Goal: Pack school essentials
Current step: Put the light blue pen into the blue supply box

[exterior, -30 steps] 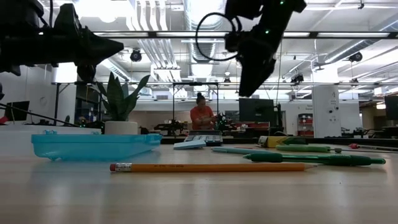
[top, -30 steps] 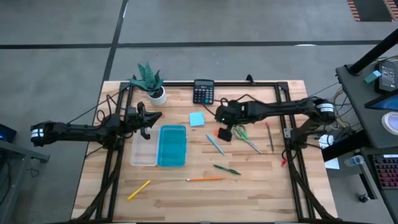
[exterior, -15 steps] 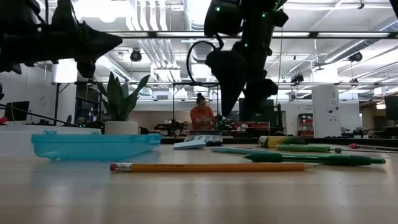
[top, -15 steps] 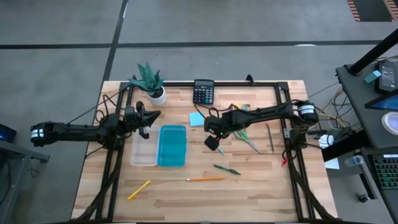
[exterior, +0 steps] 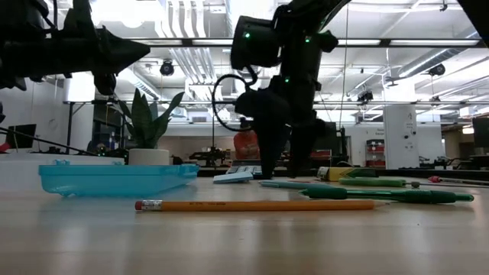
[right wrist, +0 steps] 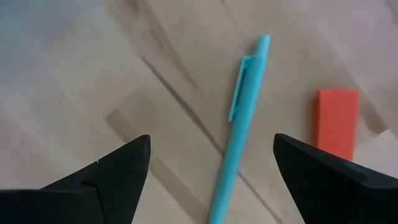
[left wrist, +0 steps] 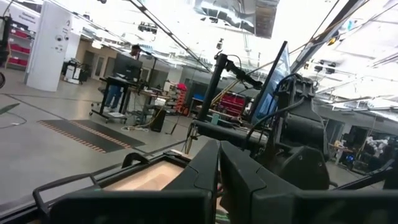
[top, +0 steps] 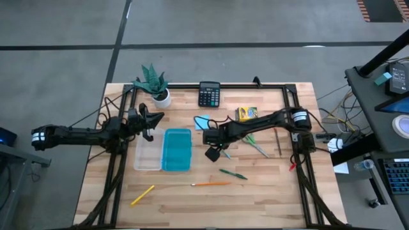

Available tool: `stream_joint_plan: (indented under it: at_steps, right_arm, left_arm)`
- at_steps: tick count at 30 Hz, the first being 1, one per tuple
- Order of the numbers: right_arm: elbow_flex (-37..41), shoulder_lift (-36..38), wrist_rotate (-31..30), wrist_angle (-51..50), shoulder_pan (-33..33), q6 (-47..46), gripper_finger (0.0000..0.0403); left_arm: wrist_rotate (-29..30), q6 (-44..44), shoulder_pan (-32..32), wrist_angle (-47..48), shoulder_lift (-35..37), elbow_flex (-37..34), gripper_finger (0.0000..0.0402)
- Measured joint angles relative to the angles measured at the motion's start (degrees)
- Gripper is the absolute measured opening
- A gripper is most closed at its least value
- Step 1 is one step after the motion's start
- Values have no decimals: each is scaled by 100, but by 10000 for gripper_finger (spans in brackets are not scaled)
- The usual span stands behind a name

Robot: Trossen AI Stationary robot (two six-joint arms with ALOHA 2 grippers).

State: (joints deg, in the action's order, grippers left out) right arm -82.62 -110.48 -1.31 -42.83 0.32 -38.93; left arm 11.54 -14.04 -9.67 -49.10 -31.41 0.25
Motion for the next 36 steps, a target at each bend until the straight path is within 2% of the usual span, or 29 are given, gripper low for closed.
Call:
stream_joint_plan:
  at_steps: [14,17,25,29,36]
  right_arm:
    - [-298,-463,-58,-195,-5,279,317]
    - [-288,-425,-139,-203,-7,285,277]
    - [-276,-439,-278,114,-1,278,101]
    - [-264,-443,-314,320,17,358,28]
    - [-270,-439,-303,427,17,559,19]
  left_arm:
    - [10,0,0,2,-19,0,0]
    - [10,-1,0,2,-23,0,0]
    - [10,-2,0,3,-23,0,0]
    - [10,-2,0,2,-19,0,0]
    - [10,-2,0,-7,-19,0,0]
